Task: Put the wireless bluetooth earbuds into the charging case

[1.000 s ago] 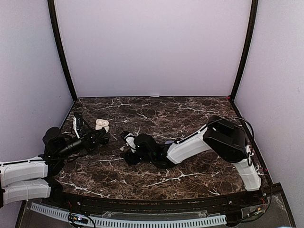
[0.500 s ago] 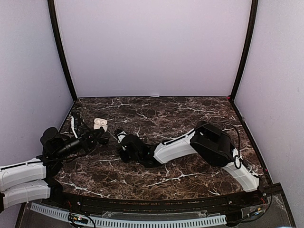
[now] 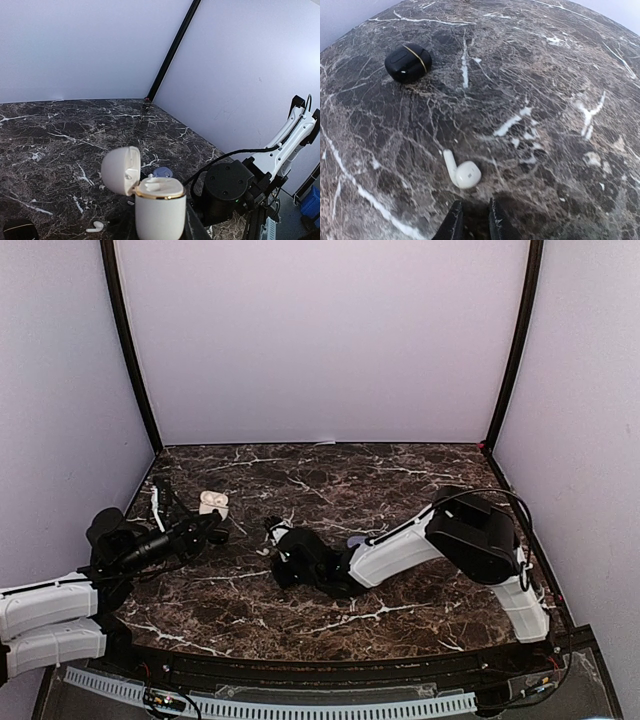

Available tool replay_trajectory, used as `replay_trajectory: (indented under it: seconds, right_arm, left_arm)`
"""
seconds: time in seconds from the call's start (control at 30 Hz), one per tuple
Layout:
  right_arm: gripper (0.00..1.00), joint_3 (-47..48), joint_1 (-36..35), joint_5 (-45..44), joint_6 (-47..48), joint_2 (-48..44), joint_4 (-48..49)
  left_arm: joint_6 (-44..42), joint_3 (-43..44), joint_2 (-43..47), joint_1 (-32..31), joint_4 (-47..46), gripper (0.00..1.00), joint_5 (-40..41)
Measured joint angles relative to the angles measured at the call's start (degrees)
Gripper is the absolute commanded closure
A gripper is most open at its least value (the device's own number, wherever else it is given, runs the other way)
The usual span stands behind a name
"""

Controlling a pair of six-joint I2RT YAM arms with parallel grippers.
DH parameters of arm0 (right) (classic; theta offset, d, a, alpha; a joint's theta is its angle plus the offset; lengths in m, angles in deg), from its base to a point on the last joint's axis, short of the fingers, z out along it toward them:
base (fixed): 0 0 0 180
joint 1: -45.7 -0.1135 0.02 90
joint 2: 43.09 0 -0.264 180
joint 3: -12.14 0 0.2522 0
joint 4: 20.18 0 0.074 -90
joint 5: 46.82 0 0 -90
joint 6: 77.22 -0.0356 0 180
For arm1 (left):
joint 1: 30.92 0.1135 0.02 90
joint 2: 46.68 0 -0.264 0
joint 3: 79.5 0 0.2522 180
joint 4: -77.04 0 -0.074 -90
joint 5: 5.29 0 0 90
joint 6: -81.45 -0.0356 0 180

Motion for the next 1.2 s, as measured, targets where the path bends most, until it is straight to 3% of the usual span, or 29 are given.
replay_trajectory:
  seconds: [0.13, 0.27, 0.4, 0.73, 1.2]
  right_arm:
    - [0.84, -7.4, 0.0, 0.6, -2.0, -5.0, 0.3]
    - [0.67, -18.3, 0.0, 2.8, -2.3, -11.7, 3.6]
    - [0.62, -25.0, 0.0, 6.0, -0.1, -15.3, 7.7]
    - [0.58, -20.8, 0.0, 10.3, 6.0, -12.7, 7.0]
    - [0.52, -15.3, 2.2, 15.2, 7.4, -8.7, 7.1]
  left_arm:
    - [0.0, 0.0, -0.9, 0.0, -0.2, 0.79, -0.7]
    - [0.0, 0.0, -2.7, 0.1, -1.0, 0.79, -2.1]
    - [0.0, 0.0, -4.4, 0.1, -1.6, 0.79, -3.8]
    - [0.9, 0.0, -4.7, 0.1, -1.8, 0.79, -5.0]
    - [1.1, -0.1, -5.8, 0.1, -3.7, 0.79, -4.9]
